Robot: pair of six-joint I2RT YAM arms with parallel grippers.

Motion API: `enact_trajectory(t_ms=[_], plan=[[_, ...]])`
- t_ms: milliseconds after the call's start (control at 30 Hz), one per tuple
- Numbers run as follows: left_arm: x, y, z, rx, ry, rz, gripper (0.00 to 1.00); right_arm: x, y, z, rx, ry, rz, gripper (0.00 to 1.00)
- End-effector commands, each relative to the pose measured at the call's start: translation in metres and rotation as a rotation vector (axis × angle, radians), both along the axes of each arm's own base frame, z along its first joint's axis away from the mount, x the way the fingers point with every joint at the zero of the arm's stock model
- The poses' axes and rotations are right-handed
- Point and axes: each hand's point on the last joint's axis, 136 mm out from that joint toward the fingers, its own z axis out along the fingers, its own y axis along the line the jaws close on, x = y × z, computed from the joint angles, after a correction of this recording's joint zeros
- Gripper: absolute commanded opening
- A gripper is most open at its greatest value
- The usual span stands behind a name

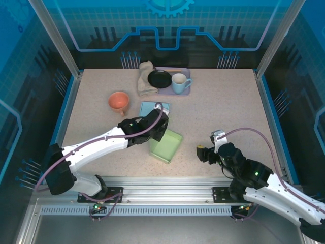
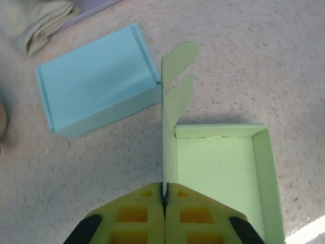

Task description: Fold the paper box

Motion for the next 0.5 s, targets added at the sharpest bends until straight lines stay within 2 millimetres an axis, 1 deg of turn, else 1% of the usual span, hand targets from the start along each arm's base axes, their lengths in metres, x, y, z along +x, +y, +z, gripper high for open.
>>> enact_trajectory(t_ms=[0,33,100,200,300,333,400,467], plan=[[-0.008,-0.024,0.014,0.098,-0.036,-0.324,0.0,0.0,-0.001,0.012,0.017,-0.032,-0.006,0.78],[-0.014,-0.032,0.016,0.102,-0.047,-0.421,0.0,0.001,-0.002,0.011,0.014,-0.034,-0.014,0.78],[-0.024,-0.039,0.021,0.106,-0.078,-0.56,0.0,0.003,-0.004,0.009,0.014,-0.043,-0.03,0.78],[-0.04,-0.046,0.035,0.055,-0.089,-0.71,0.0,0.007,-0.007,0.005,0.064,-0.032,-0.087,0.78],[-0.049,-0.053,0.048,0.004,-0.083,-0.8,0.0,0.008,-0.002,0.002,0.158,0.002,-0.127,0.77],[-0.049,-0.054,0.05,-0.001,-0.081,-0.816,0.0,0.012,-0.003,0.001,0.176,-0.001,-0.156,0.77],[-0.046,-0.055,0.05,0.006,-0.081,-0.828,0.0,0.02,-0.016,-0.007,0.192,-0.022,-0.263,0.74],[-0.044,-0.055,0.048,0.014,-0.069,-0.845,0.0,0.029,-0.023,-0.01,0.182,-0.086,-0.31,0.73]])
